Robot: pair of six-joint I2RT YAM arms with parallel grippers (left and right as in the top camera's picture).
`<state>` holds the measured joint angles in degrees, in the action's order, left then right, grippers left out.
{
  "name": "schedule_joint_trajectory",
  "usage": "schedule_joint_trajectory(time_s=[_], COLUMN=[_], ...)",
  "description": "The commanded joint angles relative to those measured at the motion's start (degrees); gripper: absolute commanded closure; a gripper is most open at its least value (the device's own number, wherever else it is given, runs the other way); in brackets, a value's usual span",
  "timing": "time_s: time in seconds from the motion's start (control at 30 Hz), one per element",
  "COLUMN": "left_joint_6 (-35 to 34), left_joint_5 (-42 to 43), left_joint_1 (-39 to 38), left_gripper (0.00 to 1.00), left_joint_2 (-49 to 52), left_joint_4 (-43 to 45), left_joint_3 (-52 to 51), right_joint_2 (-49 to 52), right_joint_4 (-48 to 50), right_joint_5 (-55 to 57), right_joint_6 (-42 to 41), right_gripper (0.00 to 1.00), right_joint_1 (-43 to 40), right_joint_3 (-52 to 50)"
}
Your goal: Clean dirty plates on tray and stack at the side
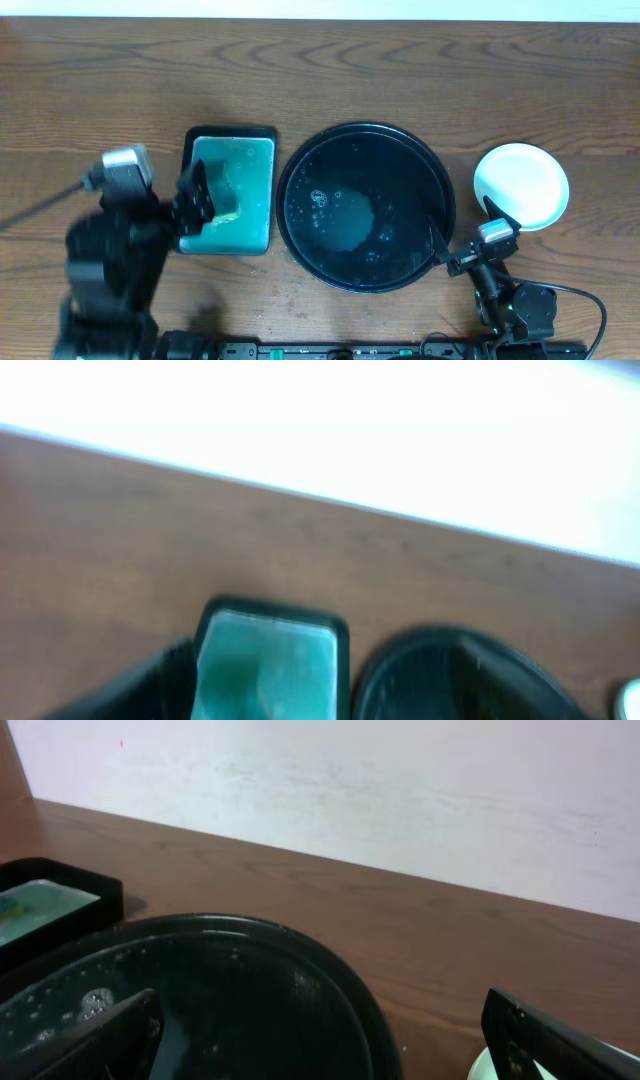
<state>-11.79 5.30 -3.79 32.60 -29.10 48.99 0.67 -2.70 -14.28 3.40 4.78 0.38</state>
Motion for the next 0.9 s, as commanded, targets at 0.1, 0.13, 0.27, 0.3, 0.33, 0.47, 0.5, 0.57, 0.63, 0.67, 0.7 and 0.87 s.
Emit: schedule_joint_trajectory(time_s=[0.1,0.13,0.27,0.3,0.33,0.47,0.5,0.57,0.63,0.67,0.7,0.87], left_joint_6=[5.97,5.97,5.99,5.99,6.01,5.99,5.97,5.97,5.79,5.01,5.03,5.09], left_joint_5=[2.86,2.86,2.82,2.62,2.51,2.12,2.16,2.16,2.23,2.05,1.81,1.77], left_joint_1=[0.2,0.2,0.2,0.2,0.2,0.2,0.2,0.2,0.2,0.15,0.15,0.15], left_gripper=[0.2,0.2,0.2,0.2,0.2,0.2,0.2,0.2,0.2,0.2,0.2,0.2], left_joint_2=[-19.91,-21.86,-29.99,-32.83,-32.48,-32.52,-32.54,-32.54,-32.54,-32.52,-32.54,-32.52], left_joint_4=[12.37,13.53,16.26,16.55,17.27,19.65,20.83,23.39,25.92,25.22,25.9,25.75], left_joint_3=[-22.29,-24.39,-32.04,-34.27,-35.06,-38.91,-40.39,-43.63,-47.12,-48.72,-48.78,-48.76], right_joint_2=[-0.35,-0.35,-0.35,-0.35,-0.35,-0.35,-0.35,-0.35,-0.35,-0.35,-0.35,-0.33], right_joint_4=[-0.28,-0.28,-0.28,-0.28,-0.28,-0.28,-0.28,-0.28,-0.28,-0.28,-0.28,-0.28], right_joint_5=[0.33,0.35,0.35,0.35,0.35,0.35,0.33,0.35,0.33,0.35,0.35,0.33], right_joint_6=[0.31,0.31,0.31,0.31,0.31,0.31,0.31,0.31,0.31,0.31,0.31,0.31], right_gripper=[0.01,0.01,0.01,0.01,0.01,0.01,0.01,0.01,0.01,0.01,0.01,0.01], right_joint_1=[-0.39,-0.39,-0.39,-0.39,-0.39,-0.39,-0.39,-0.39,-0.39,-0.39,-0.39,-0.39], right_joint_3=[-0.07,-0.07,-0.07,-0.07,-0.07,-0.07,-0.07,-0.07,-0.07,-0.07,-0.07,-0.07])
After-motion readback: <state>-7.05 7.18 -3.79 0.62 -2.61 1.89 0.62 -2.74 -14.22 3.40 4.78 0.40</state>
